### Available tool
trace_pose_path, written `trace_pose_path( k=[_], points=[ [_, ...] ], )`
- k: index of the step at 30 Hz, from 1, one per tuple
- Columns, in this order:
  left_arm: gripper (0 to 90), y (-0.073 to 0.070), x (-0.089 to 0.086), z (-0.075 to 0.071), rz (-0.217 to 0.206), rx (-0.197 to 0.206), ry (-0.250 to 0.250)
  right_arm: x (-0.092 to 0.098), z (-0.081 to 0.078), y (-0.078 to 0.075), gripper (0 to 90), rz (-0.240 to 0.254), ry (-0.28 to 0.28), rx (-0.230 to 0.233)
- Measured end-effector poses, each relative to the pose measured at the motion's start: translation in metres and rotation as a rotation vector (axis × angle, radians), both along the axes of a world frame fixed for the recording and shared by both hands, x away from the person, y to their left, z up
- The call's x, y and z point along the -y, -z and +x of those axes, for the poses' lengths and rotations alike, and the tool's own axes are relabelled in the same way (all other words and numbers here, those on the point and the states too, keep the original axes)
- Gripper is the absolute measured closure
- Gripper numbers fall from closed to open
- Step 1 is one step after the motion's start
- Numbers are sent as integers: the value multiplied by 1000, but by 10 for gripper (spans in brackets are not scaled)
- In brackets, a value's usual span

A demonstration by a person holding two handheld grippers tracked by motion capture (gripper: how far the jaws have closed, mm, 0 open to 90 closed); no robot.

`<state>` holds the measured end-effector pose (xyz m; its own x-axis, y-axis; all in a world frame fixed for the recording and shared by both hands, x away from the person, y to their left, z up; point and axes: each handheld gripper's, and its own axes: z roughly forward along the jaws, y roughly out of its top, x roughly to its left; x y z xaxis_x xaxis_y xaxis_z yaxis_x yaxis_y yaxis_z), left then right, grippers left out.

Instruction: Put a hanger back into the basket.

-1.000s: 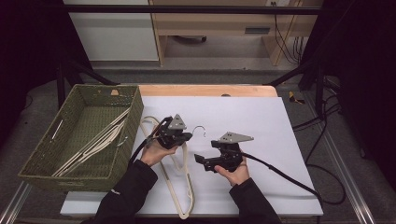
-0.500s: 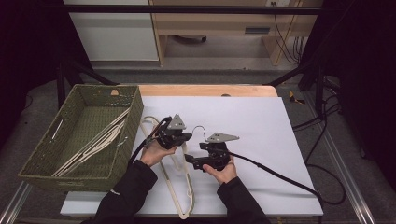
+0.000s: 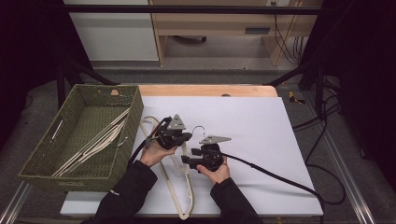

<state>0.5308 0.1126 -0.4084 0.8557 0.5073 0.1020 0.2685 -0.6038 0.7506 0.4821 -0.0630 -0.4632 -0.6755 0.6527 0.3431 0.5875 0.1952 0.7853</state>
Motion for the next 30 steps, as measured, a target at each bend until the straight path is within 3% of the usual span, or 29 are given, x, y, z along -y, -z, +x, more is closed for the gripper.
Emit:
trace_pose_path(
  k=[9,13,15,17,21,25,30],
  points=[
    [887,0,0,-1,-12,-1,-7,0,5,3,696,69,-42,-57],
    [900,-4,-3,-2,-72,-25,-3,0,5,2,722,72,-30,-83],
    [880,-9,-5,-6,-68,-2,-13,0,5,2,745,93,-27,-95],
    [833,-14,-9,-8,-81,9,-25,0,5,0,763,116,-22,-106],
    [652,-27,-24,-10,-124,32,-67,2,5,-5,791,142,-1,-124],
    [441,-40,-40,-15,-195,51,-96,4,5,-11,820,154,13,-133],
    [268,-50,-55,-23,-205,79,-122,9,6,-22,853,163,11,-117]
  ],
)
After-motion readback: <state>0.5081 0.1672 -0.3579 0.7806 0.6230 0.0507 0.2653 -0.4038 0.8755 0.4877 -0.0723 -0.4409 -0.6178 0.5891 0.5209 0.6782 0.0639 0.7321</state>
